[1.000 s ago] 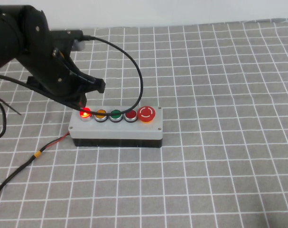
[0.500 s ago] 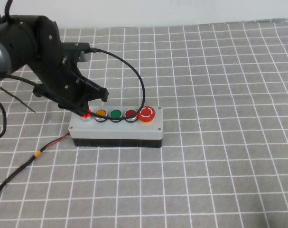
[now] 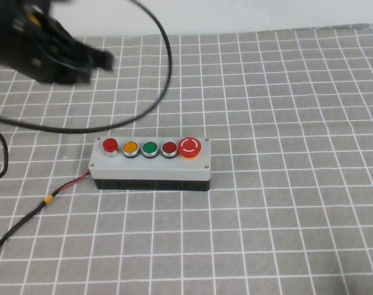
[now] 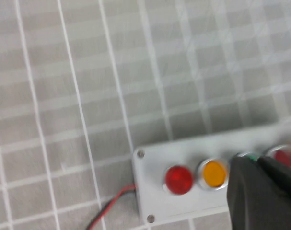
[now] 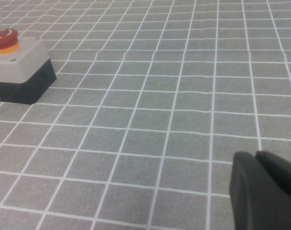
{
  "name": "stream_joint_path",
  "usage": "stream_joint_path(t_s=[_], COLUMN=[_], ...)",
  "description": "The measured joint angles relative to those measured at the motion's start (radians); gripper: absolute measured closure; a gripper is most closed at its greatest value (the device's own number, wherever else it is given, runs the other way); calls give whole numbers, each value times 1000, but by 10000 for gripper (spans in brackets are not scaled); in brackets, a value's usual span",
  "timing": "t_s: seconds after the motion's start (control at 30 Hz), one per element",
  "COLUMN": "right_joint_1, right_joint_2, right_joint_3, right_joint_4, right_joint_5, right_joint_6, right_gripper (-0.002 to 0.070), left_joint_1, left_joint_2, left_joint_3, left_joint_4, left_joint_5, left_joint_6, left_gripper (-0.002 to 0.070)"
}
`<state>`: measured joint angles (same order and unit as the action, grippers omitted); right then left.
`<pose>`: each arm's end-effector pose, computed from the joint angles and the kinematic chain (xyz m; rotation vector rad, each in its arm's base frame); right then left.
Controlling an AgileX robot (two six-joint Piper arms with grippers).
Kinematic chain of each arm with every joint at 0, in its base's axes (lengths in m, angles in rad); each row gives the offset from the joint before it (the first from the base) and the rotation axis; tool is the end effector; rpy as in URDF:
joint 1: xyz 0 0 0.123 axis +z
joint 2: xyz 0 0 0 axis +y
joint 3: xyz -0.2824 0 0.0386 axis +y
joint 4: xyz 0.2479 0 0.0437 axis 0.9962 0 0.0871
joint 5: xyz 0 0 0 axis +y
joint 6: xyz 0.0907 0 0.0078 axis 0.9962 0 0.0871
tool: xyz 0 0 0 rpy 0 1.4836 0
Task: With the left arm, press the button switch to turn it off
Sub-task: 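Press the lit red button on the button box to turn it off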
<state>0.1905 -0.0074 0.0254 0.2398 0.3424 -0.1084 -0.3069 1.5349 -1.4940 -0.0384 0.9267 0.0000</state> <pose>0.0512 0.0173 0.1749 -0.1231 1.8397 0.2894 0.3193 -0.1041 0.3699 0.3612 2.4323 -0.1825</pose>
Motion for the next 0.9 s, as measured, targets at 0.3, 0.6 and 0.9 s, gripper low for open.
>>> stream_joint_path(t_s=[0.3,0.6,0.9], right_joint_1=[0,0,0], right_joint_2=[0,0,0], right_joint_3=[0,0,0], right_joint_4=[0,0,2], right_joint_5=[0,0,0], right_joint_6=[0,0,0], right_gripper=[692,692,692], left_joint_1=[0,0,0], left_joint_2=[-339,-714,-1063], left_joint_3=[64,336,594], left_joint_4=[8,8,8], left_joint_5=[34,81,81], left_joint_6=[0,-50,-65], left_gripper=[678,678,678])
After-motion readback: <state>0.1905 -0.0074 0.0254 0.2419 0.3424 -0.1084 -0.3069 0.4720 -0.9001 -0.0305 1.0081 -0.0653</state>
